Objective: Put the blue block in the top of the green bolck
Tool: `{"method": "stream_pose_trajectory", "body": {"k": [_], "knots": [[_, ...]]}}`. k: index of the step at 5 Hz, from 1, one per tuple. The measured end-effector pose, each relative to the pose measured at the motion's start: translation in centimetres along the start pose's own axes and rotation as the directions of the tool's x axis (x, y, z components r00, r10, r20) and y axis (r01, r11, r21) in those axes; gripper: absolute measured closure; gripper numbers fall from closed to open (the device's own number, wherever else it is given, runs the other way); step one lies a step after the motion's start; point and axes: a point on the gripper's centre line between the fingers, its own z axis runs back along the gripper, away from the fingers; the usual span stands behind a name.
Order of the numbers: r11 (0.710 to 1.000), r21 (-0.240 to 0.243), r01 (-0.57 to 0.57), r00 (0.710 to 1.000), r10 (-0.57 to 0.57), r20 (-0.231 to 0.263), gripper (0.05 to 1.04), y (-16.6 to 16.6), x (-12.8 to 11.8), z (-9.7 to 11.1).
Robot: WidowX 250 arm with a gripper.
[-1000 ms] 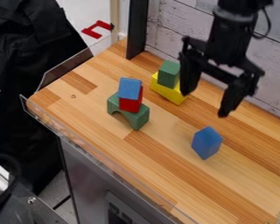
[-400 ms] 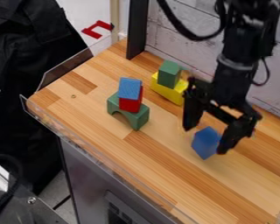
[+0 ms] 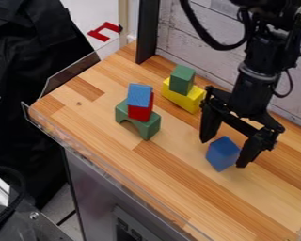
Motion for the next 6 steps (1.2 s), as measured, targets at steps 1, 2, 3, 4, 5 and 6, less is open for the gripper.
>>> {"method": "stream_pose_trajectory", "body": {"k": [1,2,3,4,5,6], "knots": [[1.000,0.002,-0.011,1.000,0.011,-0.005,0.083,0.3,0.2,-0.2],[1.000,0.000,-0.011,1.000,0.011,-0.017,0.083,0.5,0.4,-0.5],[1.000,-0.004,-0.012,1.000,0.012,-0.017,0.083,0.6,0.4,-0.5],[1.000,-0.008,-0.016,0.999,0.015,-0.049,0.083,0.8,0.4,-1.7],[0.999,-0.028,-0.033,0.997,0.031,-0.077,0.113,1.0,0.6,-2.9],[0.998,-0.037,-0.055,0.995,0.052,-0.080,0.407,1.3,0.6,-3.0]]}}
